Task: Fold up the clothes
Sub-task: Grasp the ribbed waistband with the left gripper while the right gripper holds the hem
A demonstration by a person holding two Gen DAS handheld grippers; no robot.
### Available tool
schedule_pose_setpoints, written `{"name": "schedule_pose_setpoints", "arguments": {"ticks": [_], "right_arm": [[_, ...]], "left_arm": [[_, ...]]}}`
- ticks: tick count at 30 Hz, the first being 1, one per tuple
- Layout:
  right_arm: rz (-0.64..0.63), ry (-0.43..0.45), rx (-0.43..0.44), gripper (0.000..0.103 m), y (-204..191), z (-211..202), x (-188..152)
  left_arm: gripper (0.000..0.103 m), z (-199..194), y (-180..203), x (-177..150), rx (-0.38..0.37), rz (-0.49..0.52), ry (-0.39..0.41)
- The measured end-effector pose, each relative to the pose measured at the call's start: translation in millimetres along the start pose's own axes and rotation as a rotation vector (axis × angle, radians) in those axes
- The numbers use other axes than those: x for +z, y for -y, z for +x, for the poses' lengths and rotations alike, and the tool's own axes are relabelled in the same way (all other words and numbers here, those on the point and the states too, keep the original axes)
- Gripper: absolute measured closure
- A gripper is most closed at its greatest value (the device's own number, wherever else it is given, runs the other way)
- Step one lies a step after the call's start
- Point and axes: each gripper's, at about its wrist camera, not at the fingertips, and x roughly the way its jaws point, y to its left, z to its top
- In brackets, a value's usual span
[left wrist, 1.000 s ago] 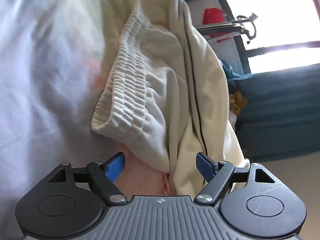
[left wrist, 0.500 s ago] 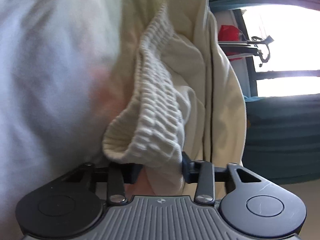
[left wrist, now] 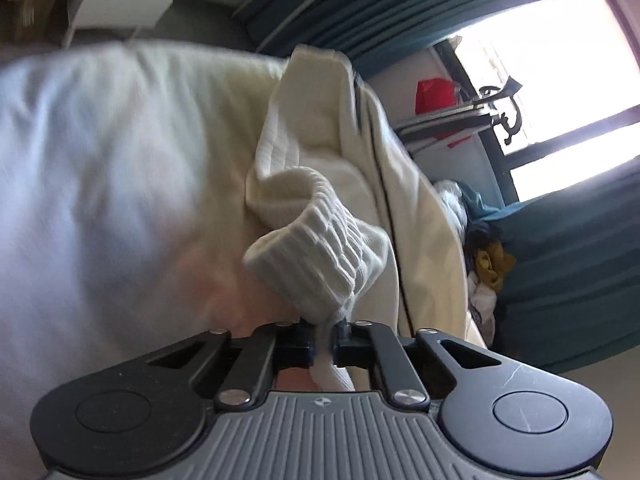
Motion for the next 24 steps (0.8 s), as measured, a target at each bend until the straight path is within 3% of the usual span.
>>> {"name": "schedule_pose_setpoints", "arguments": {"ticks": [10, 15, 20, 24], "right_arm": [[-0.046, 0.095, 0.041, 0.097, -11, -17, 10], [-0.009, 0.177, -0.001, 0.097, -3, -34, 15], [0.123, 0.123, -0.127, 0.097, 26, -25, 20], [0.122, 0.103, -0.154, 0.097, 29, -20, 17]], "left_arm": [[0.098, -70, 26, 51, 0.070, 0.076, 0.127], [0.098, -95, 5, 64, 0.137, 0.042, 0.106], [0.097, -101, -32, 69, 0.231, -0.003, 0.059], [0.096, -98, -49, 69, 0.223, -0.046, 0.027]]}}
